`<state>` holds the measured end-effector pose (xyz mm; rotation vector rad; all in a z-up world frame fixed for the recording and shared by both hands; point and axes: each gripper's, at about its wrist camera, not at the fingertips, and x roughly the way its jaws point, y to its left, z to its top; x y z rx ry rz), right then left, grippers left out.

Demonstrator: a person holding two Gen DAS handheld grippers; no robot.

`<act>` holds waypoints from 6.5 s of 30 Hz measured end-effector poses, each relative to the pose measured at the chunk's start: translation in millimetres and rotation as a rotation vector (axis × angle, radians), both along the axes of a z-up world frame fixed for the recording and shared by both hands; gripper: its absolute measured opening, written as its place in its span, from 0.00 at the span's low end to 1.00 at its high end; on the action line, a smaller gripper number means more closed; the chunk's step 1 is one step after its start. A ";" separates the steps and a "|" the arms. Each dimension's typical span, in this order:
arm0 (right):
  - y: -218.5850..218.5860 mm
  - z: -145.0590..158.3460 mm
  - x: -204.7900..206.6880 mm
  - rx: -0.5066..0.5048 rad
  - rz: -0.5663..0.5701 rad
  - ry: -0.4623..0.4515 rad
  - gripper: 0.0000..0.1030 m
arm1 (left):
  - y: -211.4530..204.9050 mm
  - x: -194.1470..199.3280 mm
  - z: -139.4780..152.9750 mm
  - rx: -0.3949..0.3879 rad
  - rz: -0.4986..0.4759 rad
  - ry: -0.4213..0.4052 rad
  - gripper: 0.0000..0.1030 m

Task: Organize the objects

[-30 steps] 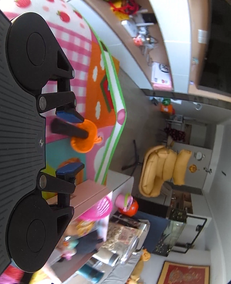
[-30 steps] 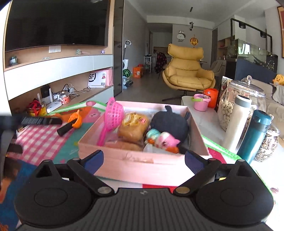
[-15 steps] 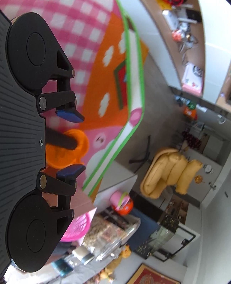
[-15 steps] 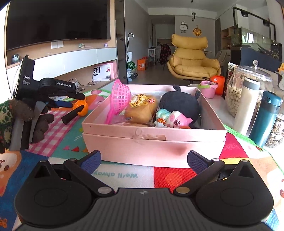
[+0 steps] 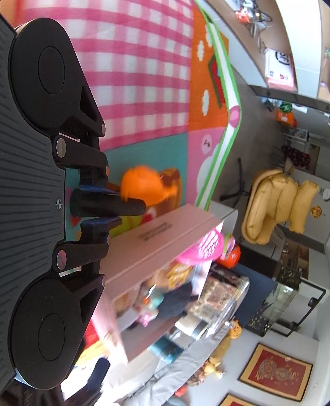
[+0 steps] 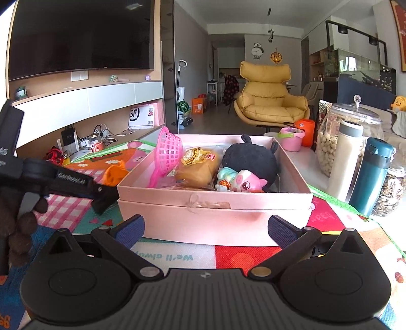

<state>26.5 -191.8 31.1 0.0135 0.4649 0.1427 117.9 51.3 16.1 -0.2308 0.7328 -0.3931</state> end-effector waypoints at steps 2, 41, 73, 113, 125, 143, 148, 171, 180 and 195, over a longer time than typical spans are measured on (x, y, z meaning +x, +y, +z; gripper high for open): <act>-0.2 2.0 0.1 -0.002 -0.004 0.006 1.00 | -2.8 -22.5 4.3 0.002 -0.033 0.011 0.22; 208.7 14.0 145.5 -0.429 0.272 0.445 0.24 | 43.3 -136.1 -26.1 -0.202 -0.011 -0.003 0.21; 213.7 16.9 162.9 -0.299 0.318 0.406 0.90 | 43.6 -137.2 -27.1 -0.214 -0.003 0.000 0.22; -19.5 23.9 -90.7 -0.098 0.143 0.076 0.54 | -76.1 -62.4 100.2 0.008 -0.077 -0.240 0.21; -42.1 43.1 -43.6 -0.057 0.091 0.030 0.54 | -71.4 -56.4 60.2 0.087 0.063 -0.275 0.22; -91.0 35.5 51.5 0.040 -0.063 0.132 0.70 | -67.8 -9.4 42.4 0.095 0.130 -0.123 0.22; -93.0 18.2 35.8 0.068 0.067 0.131 0.74 | -61.6 13.5 25.7 0.105 0.178 -0.036 0.62; -2.0 18.4 85.0 -0.089 0.035 0.106 0.74 | 8.7 26.0 23.3 0.169 0.392 -0.107 0.96; -5.8 12.6 5.1 -0.028 -0.008 0.156 1.00 | -21.9 -86.6 27.8 0.210 0.259 -0.195 0.96; -2.9 -29.8 -21.5 -0.078 -0.062 0.213 1.00 | -49.7 -117.1 -17.9 0.346 0.292 -0.089 0.97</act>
